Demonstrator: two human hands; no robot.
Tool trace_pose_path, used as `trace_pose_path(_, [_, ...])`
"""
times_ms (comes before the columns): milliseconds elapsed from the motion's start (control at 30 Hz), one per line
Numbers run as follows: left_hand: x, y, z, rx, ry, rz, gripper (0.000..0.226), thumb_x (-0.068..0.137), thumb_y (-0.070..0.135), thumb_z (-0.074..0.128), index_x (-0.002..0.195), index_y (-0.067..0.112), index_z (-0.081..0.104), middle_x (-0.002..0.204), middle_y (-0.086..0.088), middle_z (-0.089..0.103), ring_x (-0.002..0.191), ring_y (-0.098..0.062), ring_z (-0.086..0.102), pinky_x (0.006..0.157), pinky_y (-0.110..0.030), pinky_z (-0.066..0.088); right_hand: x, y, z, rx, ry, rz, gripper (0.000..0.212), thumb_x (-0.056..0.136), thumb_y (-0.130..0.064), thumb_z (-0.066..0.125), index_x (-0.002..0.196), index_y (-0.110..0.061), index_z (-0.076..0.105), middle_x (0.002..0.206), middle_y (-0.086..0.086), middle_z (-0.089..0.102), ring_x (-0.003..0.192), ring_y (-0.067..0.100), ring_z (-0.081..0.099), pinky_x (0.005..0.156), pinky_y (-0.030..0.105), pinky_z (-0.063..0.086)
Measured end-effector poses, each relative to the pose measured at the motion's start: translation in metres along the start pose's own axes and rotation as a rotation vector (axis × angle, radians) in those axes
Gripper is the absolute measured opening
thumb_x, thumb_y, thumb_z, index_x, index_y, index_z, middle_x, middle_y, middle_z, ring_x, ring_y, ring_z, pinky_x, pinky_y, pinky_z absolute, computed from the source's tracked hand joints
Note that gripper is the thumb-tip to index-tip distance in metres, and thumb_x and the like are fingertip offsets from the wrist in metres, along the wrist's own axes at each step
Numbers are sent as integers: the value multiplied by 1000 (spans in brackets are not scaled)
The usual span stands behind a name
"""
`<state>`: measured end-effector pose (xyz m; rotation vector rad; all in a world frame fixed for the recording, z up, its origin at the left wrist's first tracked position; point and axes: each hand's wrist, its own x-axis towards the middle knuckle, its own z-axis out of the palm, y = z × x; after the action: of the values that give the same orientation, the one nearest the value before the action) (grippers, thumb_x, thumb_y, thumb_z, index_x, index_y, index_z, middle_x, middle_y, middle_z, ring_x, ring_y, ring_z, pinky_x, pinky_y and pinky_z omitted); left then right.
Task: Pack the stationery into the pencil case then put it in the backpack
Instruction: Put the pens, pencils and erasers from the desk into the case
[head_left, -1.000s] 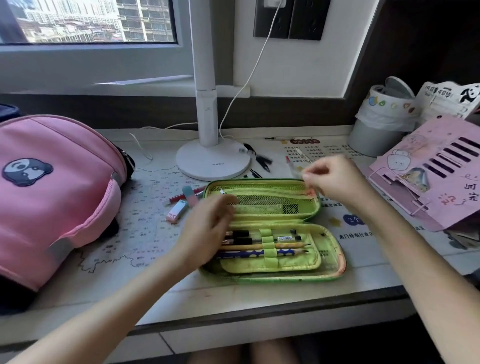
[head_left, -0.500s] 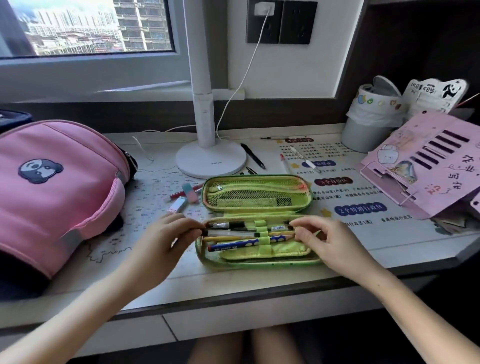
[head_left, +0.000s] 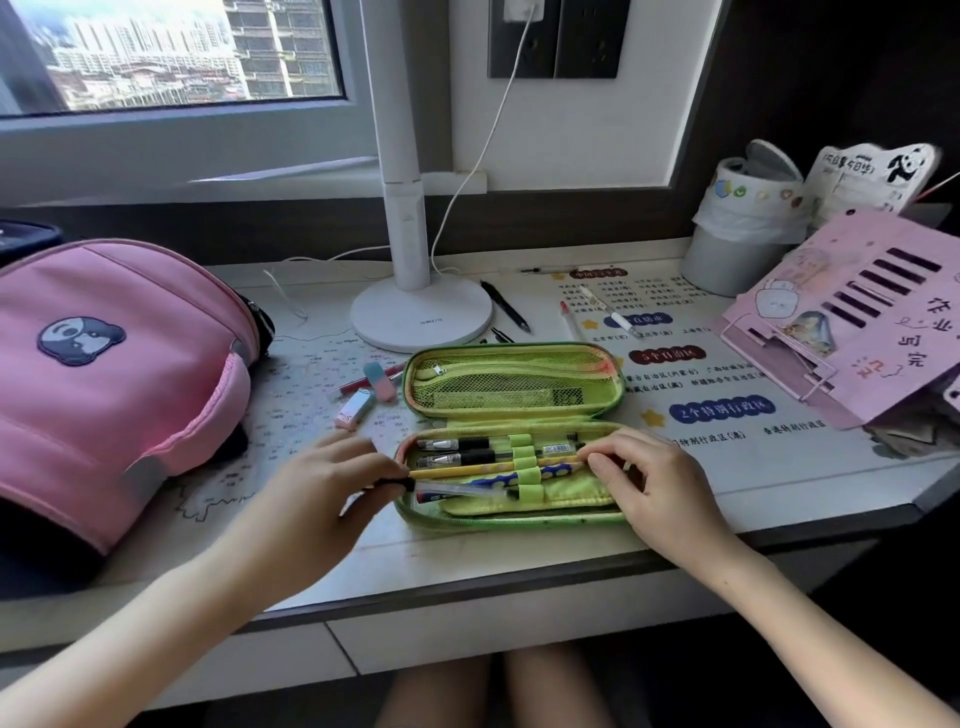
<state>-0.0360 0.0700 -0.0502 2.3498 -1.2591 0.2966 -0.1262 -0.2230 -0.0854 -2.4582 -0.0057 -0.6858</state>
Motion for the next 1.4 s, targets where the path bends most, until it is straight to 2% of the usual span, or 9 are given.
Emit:
trace_pose_path(300, [38,31,28,73,-43,166,20,79,29,55,69,22,71,66,9,64,61,-16,52,60,-20,40,1,-1,-3,15,-14,10,16,84,-23,58,87,-18,72,82,-18,63,87,-14,52,73,1,36])
trace_pose_path(400, [52,35,41,-9,-61,128,5,70,30,69,72,26,71,70,6,60,68,-16,51,57,-32,49,5,-4,-8,26,-83,31,9,87,-16,63,87,-18,72,82,-17,65,88,-5,56,70,3,38])
trace_pose_path(500, [62,34,43,-65,-112,57,14,70,36,73,82,29,70,81,5,56,82,-15,49,71,-32,47,16,-12,-17,22,-129,50,10,86,-16,63,88,-19,73,83,-14,69,85,-2,59,69,5,42])
trace_pose_path(667, [83,6,23,-266,-52,-208,19,78,43,66,91,29,66,93,9,56,86,-5,52,70,-19,41,76,-23,-23,-12,-114,89,16,90,-20,58,99,-13,70,83,-5,69,73,5,62,61,13,48])
trace_pose_path(767, [101,-32,21,-40,54,-450,26,85,35,60,108,22,62,105,0,57,96,-19,55,73,-26,38,136,-17,0,-102,-109,123,21,92,-20,54,106,-10,66,96,1,68,83,13,62,69,19,48])
trace_pose_path(867, [119,-59,21,21,-19,-635,42,89,36,54,126,17,52,121,-7,58,106,-24,56,85,-33,46,199,1,35,-226,-142,232,23,92,-23,51,98,-8,67,95,8,70,85,24,64,72,34,53])
trace_pose_path(1000, [142,-66,22,-165,-174,-598,29,91,32,53,113,17,63,110,-2,68,93,-15,61,82,-30,51,257,23,73,-370,-332,384,24,88,-32,57,82,-9,62,76,7,59,73,26,58,55,26,39])
trace_pose_path(1133, [157,-71,25,-115,-225,-538,22,91,22,53,106,16,68,104,0,71,83,-13,61,68,-22,44,277,34,93,-407,-464,426,29,85,-13,58,60,-11,43,61,4,43,57,21,45,43,25,30])
trace_pose_path(1400, [157,-79,18,-290,-266,-493,12,87,17,57,84,28,61,92,3,69,86,-17,63,78,-32,53,261,6,55,-272,-758,603,18,82,-10,59,69,-8,47,59,4,45,46,16,39,41,22,33])
